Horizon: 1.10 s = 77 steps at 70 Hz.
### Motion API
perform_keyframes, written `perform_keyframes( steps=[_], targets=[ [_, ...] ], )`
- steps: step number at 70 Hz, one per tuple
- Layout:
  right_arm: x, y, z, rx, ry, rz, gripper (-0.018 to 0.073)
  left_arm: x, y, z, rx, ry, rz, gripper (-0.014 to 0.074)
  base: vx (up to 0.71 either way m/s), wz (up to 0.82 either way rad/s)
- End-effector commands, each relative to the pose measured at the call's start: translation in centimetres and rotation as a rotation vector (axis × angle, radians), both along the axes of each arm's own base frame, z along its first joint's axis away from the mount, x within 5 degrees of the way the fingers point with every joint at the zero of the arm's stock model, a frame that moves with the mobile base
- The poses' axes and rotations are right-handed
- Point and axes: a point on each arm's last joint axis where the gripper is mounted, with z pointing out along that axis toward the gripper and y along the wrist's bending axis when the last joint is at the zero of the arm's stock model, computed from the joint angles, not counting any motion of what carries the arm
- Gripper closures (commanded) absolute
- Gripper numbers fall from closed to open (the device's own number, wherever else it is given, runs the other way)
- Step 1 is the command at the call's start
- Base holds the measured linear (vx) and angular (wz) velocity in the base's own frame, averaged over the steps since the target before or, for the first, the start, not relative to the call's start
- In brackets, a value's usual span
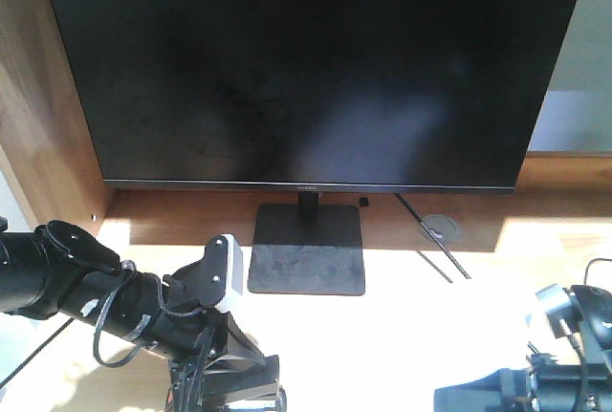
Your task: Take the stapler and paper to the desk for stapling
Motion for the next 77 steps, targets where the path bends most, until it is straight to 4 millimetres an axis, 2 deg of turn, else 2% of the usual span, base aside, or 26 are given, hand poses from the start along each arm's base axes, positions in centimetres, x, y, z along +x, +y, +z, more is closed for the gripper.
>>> perform_keyframes(
  steps=[1,8,19,29,47,77],
  targets=[
    [-0.7,1.7,1.9,0.141,-0.083,0.179,0.0562,0.1,-0.4,1.9,-0.067,-0.017,0.012,0.0602,0.0,0.0],
    [-1.1,3.3,2.0,0.155,-0.104,0.255,0.0562,0.1,-0.4,1.9,-0.067,-0.017,0.012,0.0602,0.0,0.0],
    [-0.6,4.5,2.2,0.167,-0.138,0.208,0.0562,0.1,-0.4,1.9,-0.067,-0.017,0.012,0.0602,0.0,0.0],
    [-0.1,4.4,2.2,0.157,-0.169,0.159,0.0562,0.1,-0.4,1.9,-0.067,-0.017,0.012,0.0602,0.0,0.0],
    [0.6,3.9,1.0,0.006,-0.171,0.095,0.0562,0.1,-0.4,1.9,-0.067,-0.017,0.012,0.0602,0.0,0.0],
    [0.5,4.0,1.4,0.021,-0.299,0.154,0.0562,0.1,-0.4,1.9,-0.067,-0.017,0.012,0.0602,0.0,0.0]
  ],
)
